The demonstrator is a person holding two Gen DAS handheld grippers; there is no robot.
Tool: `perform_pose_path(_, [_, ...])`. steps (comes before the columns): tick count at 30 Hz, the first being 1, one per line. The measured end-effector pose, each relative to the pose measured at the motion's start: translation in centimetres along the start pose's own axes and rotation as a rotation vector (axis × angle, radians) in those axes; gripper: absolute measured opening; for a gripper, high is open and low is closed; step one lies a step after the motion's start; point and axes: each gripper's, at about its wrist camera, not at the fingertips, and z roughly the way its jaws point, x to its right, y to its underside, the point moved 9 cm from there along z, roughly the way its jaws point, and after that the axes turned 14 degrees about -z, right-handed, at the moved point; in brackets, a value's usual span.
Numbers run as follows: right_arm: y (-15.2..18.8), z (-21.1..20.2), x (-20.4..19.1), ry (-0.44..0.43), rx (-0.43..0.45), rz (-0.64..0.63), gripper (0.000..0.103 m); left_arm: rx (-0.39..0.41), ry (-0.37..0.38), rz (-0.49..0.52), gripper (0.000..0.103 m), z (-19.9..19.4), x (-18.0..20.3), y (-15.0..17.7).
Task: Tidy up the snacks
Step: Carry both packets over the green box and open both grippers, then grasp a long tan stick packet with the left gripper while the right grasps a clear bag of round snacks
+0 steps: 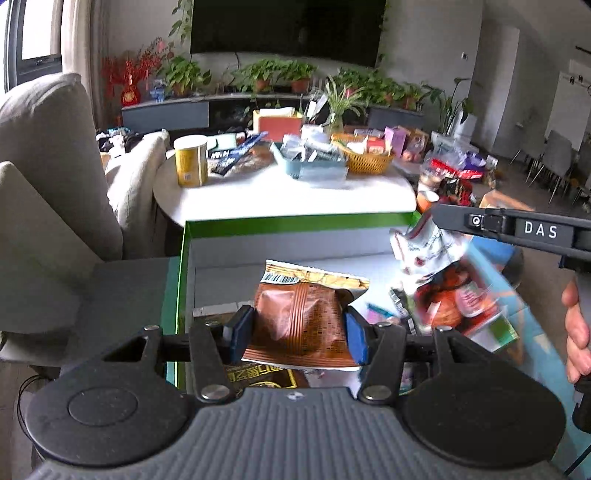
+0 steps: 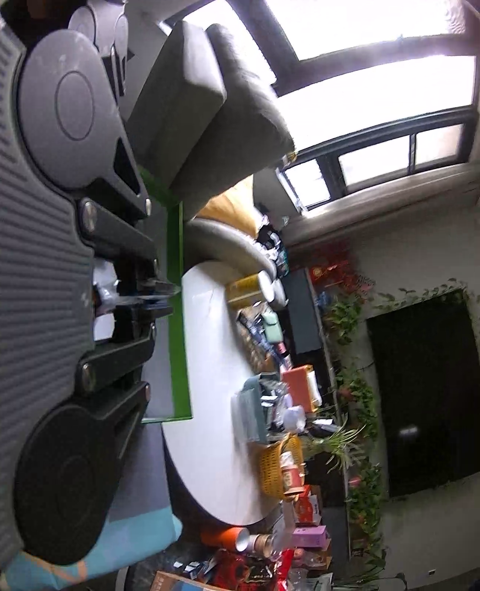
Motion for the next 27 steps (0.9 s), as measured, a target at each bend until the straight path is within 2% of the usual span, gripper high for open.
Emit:
perform_pose_path(1, [0.3,0.1,0.0,0.010,-0.015,-0.004,0.021,-0.004,-0.012,0.005,0.050,0.3,-0.2,0.2])
perform_pose_path(3, [0.9,0.1,0.0,0.011,-0.039,-0.010,0.021,-0.004,-0.028,0.010,0.061,0.6,-0.4,0.3])
perform_pose_path(4, [1.0,-0.2,0.1,0.007,-0.044,-0.008,0.021,-0.002,-0.029,0.007,0.063,0.5,-0.5,0.5])
perform_pose_path(9, [1.0,-3.3,0.2,-0.012,-0.037,-0.057,0.022,0.014,0.002,-0.004,0.063,-1.0,-0.2,0.6])
perform_pose_path(16, [1.7,-8.1,1.3,0.013,-0.048,-0.103,0.022,0.036,0.051,0.010,0.063,-4.8,1.6,1.6])
perform_pose_path(21, [3.2,-10.9,2.0,0.033,-0.077,-0.106,0.022,0.034,0.067,0.041,0.063,-7.5,3.1,3.0])
perform_pose_path(27, [6.0,-13.6,1.5,0.007,-0.122,-0.123,0.022,0.018,0.091,0.109,0.064,-10.2,4.8,5.9])
